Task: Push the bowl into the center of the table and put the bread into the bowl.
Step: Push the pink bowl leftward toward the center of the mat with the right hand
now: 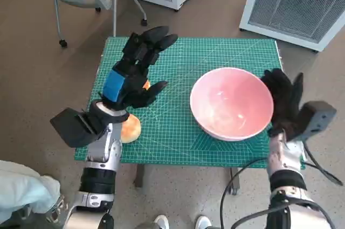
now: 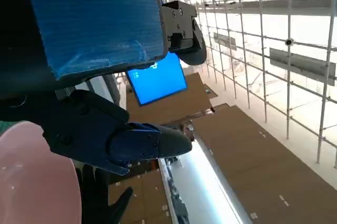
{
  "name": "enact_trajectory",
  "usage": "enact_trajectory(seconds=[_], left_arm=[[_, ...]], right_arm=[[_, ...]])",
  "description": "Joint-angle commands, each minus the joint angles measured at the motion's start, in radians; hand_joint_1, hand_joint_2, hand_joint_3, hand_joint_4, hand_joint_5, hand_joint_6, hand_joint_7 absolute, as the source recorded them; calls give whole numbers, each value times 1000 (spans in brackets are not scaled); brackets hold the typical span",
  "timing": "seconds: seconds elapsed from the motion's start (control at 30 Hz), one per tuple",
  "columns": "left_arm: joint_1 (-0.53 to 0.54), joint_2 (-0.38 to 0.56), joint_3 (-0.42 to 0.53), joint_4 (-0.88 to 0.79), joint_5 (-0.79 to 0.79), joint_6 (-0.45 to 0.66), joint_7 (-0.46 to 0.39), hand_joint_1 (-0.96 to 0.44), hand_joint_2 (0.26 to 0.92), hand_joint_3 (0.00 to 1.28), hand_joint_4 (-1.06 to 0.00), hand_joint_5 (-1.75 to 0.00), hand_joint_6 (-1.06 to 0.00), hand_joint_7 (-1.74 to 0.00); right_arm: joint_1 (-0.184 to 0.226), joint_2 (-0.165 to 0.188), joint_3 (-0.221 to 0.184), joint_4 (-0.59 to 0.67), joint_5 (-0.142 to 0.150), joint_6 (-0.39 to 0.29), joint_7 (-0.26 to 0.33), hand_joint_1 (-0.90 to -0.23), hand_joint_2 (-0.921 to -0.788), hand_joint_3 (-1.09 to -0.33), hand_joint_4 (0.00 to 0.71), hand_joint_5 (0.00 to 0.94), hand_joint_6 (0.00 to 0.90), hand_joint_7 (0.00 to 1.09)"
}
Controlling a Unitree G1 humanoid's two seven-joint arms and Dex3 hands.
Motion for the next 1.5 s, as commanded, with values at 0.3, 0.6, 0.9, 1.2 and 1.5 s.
enact_trajectory(seconds=[0.3,0.6,0.9,1.2,1.5], left_arm=[[42,30,22,-25,6,-25,15,-552,921,316,-89,-524,-6,-703],[51,43,32,-30,6,-21,26,-574,921,316,-132,-453,-32,-670],[55,38,25,-36,23,-22,52,-573,921,313,-153,-416,-45,-653],[55,33,21,-34,25,-23,61,-574,921,308,-159,-404,-48,-647],[41,36,26,-8,27,-36,62,-574,921,310,-162,-397,-48,-645]], right_arm=[[-73,70,-79,36,85,108,66,-499,-921,-733,1,-1,16,247],[-103,103,-90,42,87,136,64,-496,-921,-712,-1,-1,32,256],[-116,109,-85,43,76,152,59,-497,-921,-677,-1,-1,42,263],[-115,71,-84,31,74,145,93,-483,-921,-683,-1,-1,41,259],[-115,33,-49,-11,47,57,125,-471,-921,-708,-1,-1,27,251]])
